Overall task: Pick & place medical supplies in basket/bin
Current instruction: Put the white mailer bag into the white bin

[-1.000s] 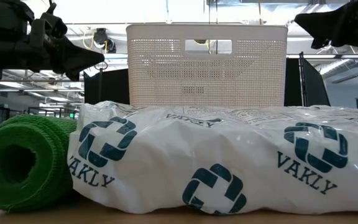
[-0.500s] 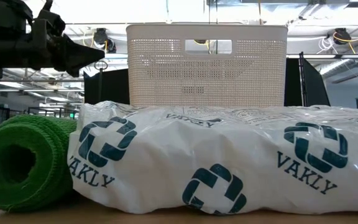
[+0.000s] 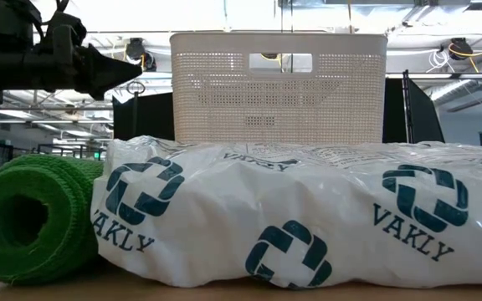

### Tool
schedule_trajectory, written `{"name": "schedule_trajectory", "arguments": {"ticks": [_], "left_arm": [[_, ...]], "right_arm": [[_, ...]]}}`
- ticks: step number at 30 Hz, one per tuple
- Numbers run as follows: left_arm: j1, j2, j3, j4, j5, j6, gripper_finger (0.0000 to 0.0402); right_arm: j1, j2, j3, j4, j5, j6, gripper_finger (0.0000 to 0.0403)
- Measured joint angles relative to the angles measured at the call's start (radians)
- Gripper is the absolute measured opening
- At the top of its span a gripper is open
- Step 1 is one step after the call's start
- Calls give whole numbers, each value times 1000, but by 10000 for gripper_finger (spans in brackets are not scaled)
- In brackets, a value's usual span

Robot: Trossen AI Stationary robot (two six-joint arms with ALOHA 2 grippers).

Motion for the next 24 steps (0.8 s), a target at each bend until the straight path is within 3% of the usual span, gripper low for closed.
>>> {"name": "schedule_trajectory", "arguments": {"ticks": [8, 17, 24], "left_arm": [[0, 0, 0, -1, 6, -60, 37], [0, 0, 0, -3, 8, -169, 37], [0, 0, 0, -3, 8, -131, 37]], "right_arm": [[49, 182, 0, -4, 10, 397, 230], [151, 267, -1, -137, 110, 807, 219], [198, 267, -64, -157, 131, 1109, 211]]}}
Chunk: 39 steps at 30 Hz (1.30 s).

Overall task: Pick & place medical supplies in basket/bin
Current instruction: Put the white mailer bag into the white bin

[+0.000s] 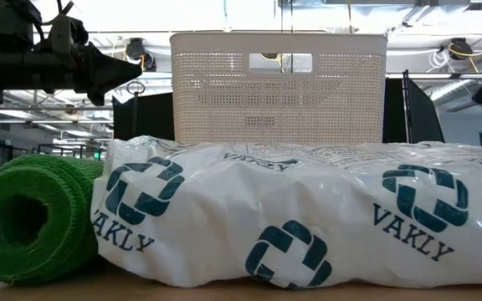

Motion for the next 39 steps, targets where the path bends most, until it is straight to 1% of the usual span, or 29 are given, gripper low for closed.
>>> {"name": "schedule_trajectory", "arguments": {"ticks": [6, 9, 12, 16, 19, 23, 32, 36, 39], "left_arm": [[0, 0, 0, 0, 0, 37, 37], [0, 0, 0, 0, 0, 39, 37], [0, 0, 0, 0, -1, 35, 37], [0, 0, 0, 0, 0, 34, 37], [0, 0, 0, 0, -1, 33, 37], [0, 0, 0, 0, -1, 23, 37], [0, 0, 0, 0, -1, 23, 37], [0, 0, 0, 0, -1, 23, 37], [0, 0, 0, 0, -1, 23, 37]], "right_arm": [[-5, 0, -85, 67, -2, 133, 212], [-10, 5, -119, 154, -3, 142, 212], [-18, 42, -121, 237, -12, 138, 212], [-43, 122, -122, 345, -101, 125, 212], [-53, 181, -122, 433, -109, 106, 212], [-59, 223, -122, 528, -114, 71, 212], [-70, 234, -121, 625, -111, -24, 212], [-83, 234, -121, 625, -114, -49, 212], [-99, 234, -121, 625, -159, -59, 210]]}}
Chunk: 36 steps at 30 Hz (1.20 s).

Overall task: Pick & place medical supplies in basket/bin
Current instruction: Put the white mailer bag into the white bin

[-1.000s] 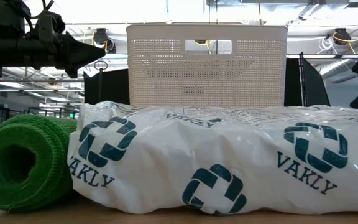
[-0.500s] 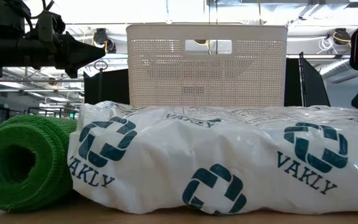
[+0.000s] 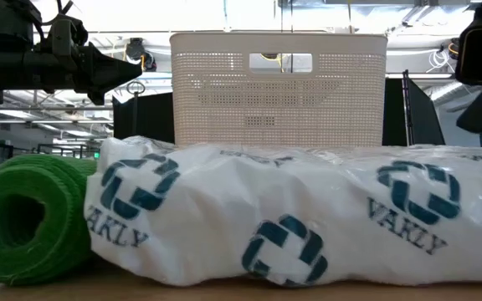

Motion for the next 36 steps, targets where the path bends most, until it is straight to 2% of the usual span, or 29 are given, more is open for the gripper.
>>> {"name": "schedule_trajectory", "arguments": {"ticks": [3, 6, 14, 19, 25, 31, 36], "left_arm": [[0, 0, 0, 0, 0, 0, 37], [0, 0, 0, 0, 0, -1, 37], [0, 0, 0, -6, 0, -2, 37], [0, 0, 0, -6, 0, -2, 37], [0, 0, 0, -6, 0, -2, 37], [0, 0, 0, -19, 0, -1, 37], [0, 0, 0, -20, 0, -1, 37]], "right_arm": [[-10, 0, 0, 1, -28, -20, 197], [-11, 0, 0, -19, -14, -25, 165], [-8, -9, 0, -48, 89, -74, 12], [-4, -77, 0, -47, 109, -178, 2], [37, -253, 0, -44, 181, -416, 1], [122, -436, 0, -45, 268, -664, 0], [225, -566, 0, -61, 344, -810, 0]]}}
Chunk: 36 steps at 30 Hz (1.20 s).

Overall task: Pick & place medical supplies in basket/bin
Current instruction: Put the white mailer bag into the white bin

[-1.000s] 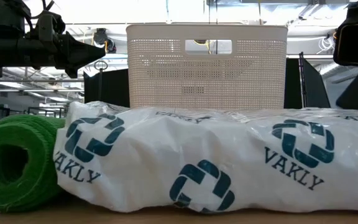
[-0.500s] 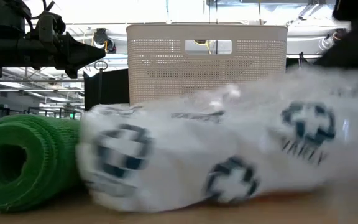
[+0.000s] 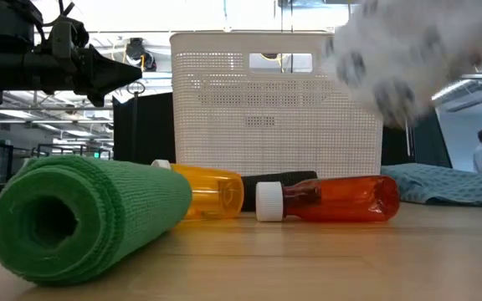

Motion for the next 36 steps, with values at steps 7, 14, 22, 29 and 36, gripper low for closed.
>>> {"name": "schedule_trajectory", "arguments": {"ticks": [7, 14, 22, 29, 36], "left_arm": [[0, 0, 0, -21, 0, -6, 37], [0, 0, 0, -25, 0, -8, 37], [0, 0, 0, -41, 0, -15, 37], [0, 0, 0, -68, 0, -17, 37], [0, 0, 0, -82, 0, -12, 37]], "right_arm": [[121, -92, 0, -163, 160, -107, 0], [12, -96, 0, -102, -75, -223, 0], [-248, -35, 35, 127, -500, -563, 0], [-337, -137, 126, -62, -605, -738, 0], [-462, -209, 252, -262, -608, -753, 0]]}}
